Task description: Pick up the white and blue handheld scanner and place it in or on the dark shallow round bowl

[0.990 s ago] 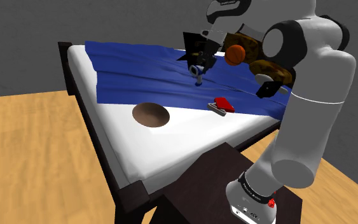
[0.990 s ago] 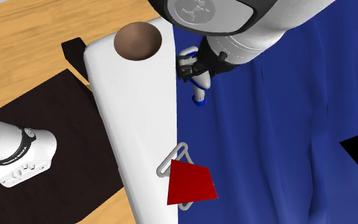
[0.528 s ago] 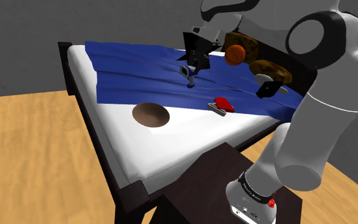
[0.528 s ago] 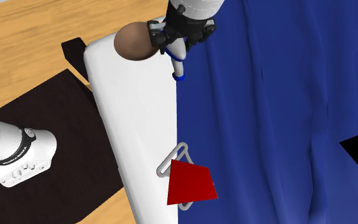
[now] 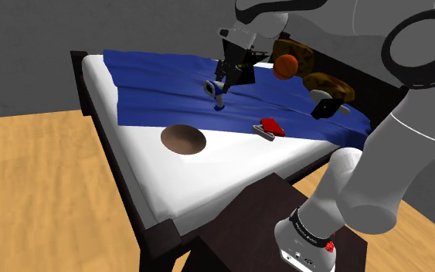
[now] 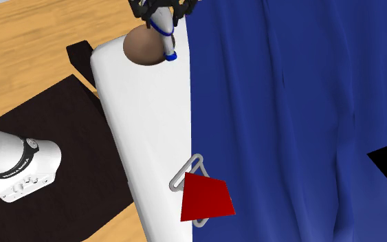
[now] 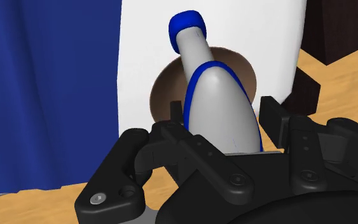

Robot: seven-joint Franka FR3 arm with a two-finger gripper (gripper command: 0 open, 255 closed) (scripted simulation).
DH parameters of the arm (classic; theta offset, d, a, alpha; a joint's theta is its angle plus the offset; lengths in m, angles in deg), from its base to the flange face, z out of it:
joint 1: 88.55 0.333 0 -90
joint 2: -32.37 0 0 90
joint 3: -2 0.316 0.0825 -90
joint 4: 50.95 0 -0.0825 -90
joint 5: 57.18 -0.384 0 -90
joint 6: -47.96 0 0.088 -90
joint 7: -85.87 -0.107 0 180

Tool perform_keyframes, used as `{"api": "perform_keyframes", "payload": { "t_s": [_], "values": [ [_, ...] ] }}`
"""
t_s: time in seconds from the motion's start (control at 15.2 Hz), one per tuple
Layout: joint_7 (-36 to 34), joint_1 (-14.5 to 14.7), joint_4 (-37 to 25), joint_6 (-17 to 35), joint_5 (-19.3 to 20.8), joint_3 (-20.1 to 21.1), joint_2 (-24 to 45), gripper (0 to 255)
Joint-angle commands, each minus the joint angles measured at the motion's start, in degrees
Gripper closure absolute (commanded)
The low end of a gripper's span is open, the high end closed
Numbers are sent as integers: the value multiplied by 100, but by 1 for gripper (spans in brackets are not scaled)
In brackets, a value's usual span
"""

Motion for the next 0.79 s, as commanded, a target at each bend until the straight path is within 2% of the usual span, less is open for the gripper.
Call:
{"api": "perform_keyframes", "payload": {
  "t_s": [0.0, 0.53, 0.73],
  "values": [
    [-334, 170, 116, 92, 40, 154, -141, 255],
    [-1467, 730, 291, 360, 53, 747, -391, 255],
    [-1395, 730, 472, 571, 12, 746, -345, 255]
  ]
}}
